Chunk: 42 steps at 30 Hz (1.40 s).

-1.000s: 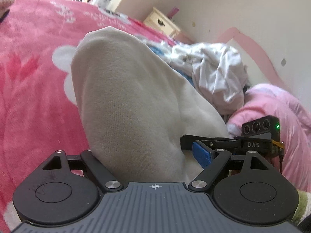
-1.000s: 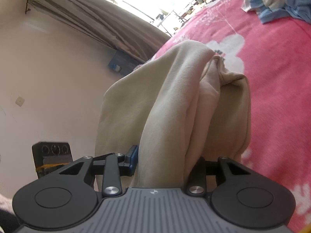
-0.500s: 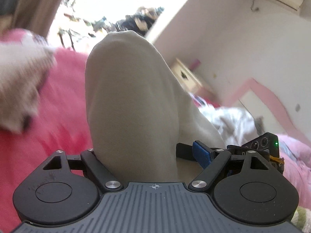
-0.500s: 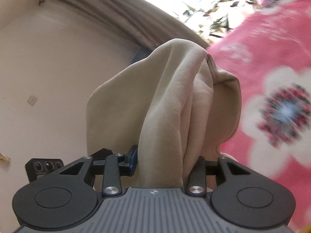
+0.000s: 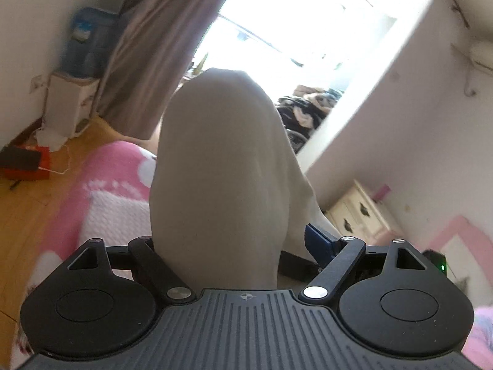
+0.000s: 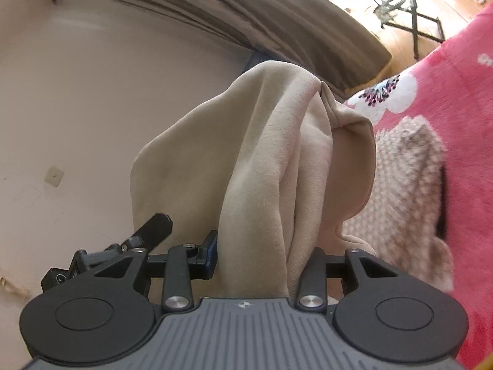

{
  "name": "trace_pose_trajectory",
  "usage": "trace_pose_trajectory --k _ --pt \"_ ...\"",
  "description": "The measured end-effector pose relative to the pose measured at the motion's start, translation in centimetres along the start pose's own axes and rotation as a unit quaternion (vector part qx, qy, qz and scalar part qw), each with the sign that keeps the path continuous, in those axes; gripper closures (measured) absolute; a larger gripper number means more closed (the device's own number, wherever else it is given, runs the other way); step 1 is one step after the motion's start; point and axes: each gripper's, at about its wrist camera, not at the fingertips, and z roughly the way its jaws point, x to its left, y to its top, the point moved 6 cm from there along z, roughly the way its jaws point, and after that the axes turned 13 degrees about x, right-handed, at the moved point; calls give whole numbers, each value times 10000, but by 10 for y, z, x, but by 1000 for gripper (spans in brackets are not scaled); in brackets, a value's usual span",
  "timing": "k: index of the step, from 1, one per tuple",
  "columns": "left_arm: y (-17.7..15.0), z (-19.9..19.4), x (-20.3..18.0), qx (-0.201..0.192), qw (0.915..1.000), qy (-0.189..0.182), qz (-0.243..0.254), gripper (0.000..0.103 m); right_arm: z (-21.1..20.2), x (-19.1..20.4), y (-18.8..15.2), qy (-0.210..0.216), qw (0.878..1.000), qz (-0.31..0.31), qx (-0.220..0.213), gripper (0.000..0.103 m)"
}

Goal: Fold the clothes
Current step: 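Lift the folded hoodie with both grippers and carry it toward the pink knit stack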

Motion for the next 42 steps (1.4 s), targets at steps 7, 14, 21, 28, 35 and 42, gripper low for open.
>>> trace_pose_trajectory --k 7,14,21,28,35,42 --pt "51 51 74 55 9977 -160 -661 21 49 -43 31 -76 9983 585 6 61" --pt "43 132 146 703 9901 480 -1117 21 90 -126 47 -1036 9932 530 -29 61" --pt "31 159 189 1112 9721 519 -1999 16 91 -139 46 -925 9946 460 50 52" --pt "35 139 173 1252 9829 707 -1152 10 87 -141 51 -708 9948 724 57 42" --pt "20 154 176 1165 9846 717 -1089 20 92 -104 33 -1461 9883 -416 -127 69" --pt "8 146 173 930 9918 -308 -821 23 65 -79 -1 -1805 9713 -1346 -765 72"
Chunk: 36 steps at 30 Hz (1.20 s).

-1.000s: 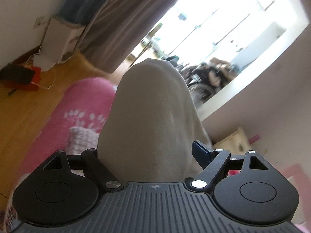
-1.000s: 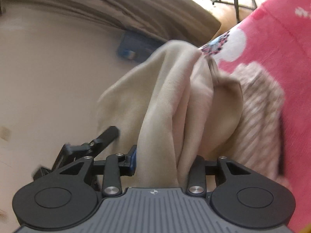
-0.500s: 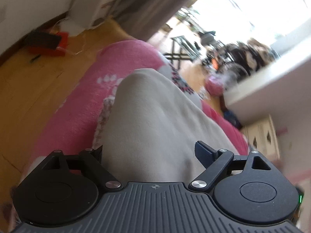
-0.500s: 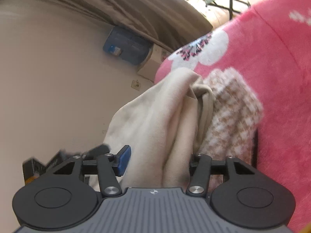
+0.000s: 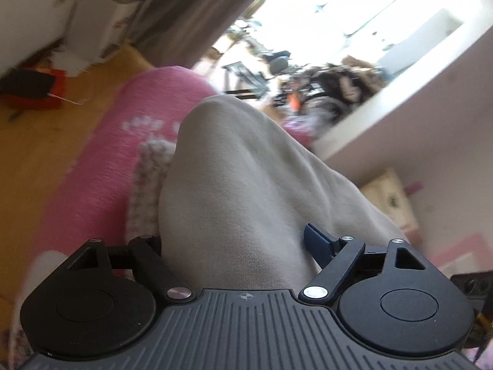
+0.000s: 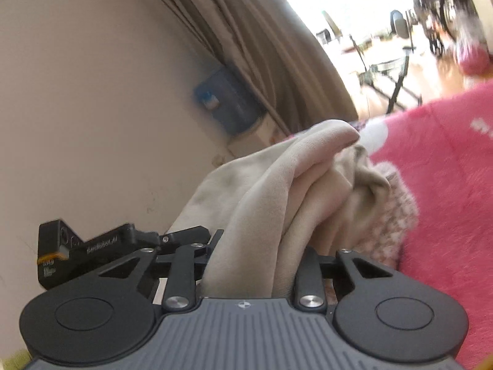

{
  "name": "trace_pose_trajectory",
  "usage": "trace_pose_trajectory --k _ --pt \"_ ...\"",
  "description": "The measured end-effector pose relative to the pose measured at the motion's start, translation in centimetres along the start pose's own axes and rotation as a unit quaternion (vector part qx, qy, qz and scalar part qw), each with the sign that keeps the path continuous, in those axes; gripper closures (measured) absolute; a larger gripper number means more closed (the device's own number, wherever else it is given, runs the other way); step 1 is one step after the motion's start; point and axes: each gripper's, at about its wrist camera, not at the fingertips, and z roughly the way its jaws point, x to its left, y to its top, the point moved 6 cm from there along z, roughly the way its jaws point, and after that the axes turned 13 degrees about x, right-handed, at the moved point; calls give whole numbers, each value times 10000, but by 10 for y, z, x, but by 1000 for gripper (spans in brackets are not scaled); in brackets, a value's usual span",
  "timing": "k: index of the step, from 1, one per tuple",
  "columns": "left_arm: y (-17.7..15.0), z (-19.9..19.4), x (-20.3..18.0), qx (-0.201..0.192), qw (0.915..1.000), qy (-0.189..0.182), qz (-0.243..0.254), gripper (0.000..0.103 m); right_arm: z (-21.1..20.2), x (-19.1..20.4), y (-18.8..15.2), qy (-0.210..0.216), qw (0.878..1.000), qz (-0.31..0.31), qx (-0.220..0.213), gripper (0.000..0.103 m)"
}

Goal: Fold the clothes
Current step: 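Lift the folded hoodie with both grippers and carry it toward the pink knit stack, then lower the hoodie onto the pink knit stack and open both grippers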

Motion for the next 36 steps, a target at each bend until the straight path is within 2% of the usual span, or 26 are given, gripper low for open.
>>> trace_pose_trajectory --k 1,3,6,8,10,11,12,14,15,17,19,21,23,24,25,26,27,30,33,35,36 --pt "0 2 -1 18 10000 -69 10 23 1 -6 -2 -34 10000 70 5 71" --pt "2 9 -5 95 10000 14 26 23 14 -27 -2 9 9988 430 234 61" --pt "9 22 -5 272 9986 440 -82 23 20 -59 5 761 9870 1293 581 56" --pt "8 19 -7 292 9980 558 -71 22 7 -74 11 1286 9738 1734 717 45" --pt "4 6 -10 231 9969 747 102 19 -18 -90 19 1426 9706 1838 617 37" --pt "1 -3 -11 149 9962 839 170 19 -36 -100 25 1327 9733 1816 454 28" --pt "-3 -15 -11 36 9958 898 181 19 -54 -111 32 1165 9770 1770 229 27" --pt "-10 -40 -12 -274 9962 807 154 19 -88 -124 47 785 9841 1568 -276 33" --pt "-13 -54 -14 -528 9954 784 156 19 -99 -124 55 584 9878 1369 -464 43" --pt "-20 -79 -24 -993 9922 675 325 19 -106 -103 72 297 9944 755 -673 52" --pt "-29 -84 -38 -1066 9907 631 570 20 -94 -65 80 -11 9978 -144 -652 60" --pt "-40 -71 -49 -833 9861 1017 1020 21 -66 -33 75 -326 9939 -949 -455 63" --pt "-53 -52 -55 -509 9775 1485 1413 24 -30 -12 67 -604 9860 -1544 -162 65" --pt "-61 -42 -56 -381 9709 1748 1593 24 -6 -15 61 -857 9820 -1681 77 66" --pt "-67 -36 -55 -439 9640 1965 1739 24 17 -23 54 -1260 9744 -1825 375 67" --pt "-70 -35 -53 -509 9623 2000 1771 24 36 -32 46 -1597 9665 -1913 608 69" --pt "-73 -35 -50 -571 9617 2013 1773 23 43 -36 44 -1664 9651 -1912 664 69" --pt "-69 -36 -39 -542 9681 1881 1564 21 49 -37 44 -1723 9651 -1840 715 69" --pt "-69 -38 -35 -516 9690 1901 1489 19 18 -24 48 -1296 9772 -1630 404 67" --pt "-70 -40 -33 -512 9706 1865 1431 18 -9 -10 38 -861 9818 -1685 179 67" --pt "-70 -40 -31 -520 9713 1837 1419 18 -15 -6 27 -674 9827 -1710 214 67"
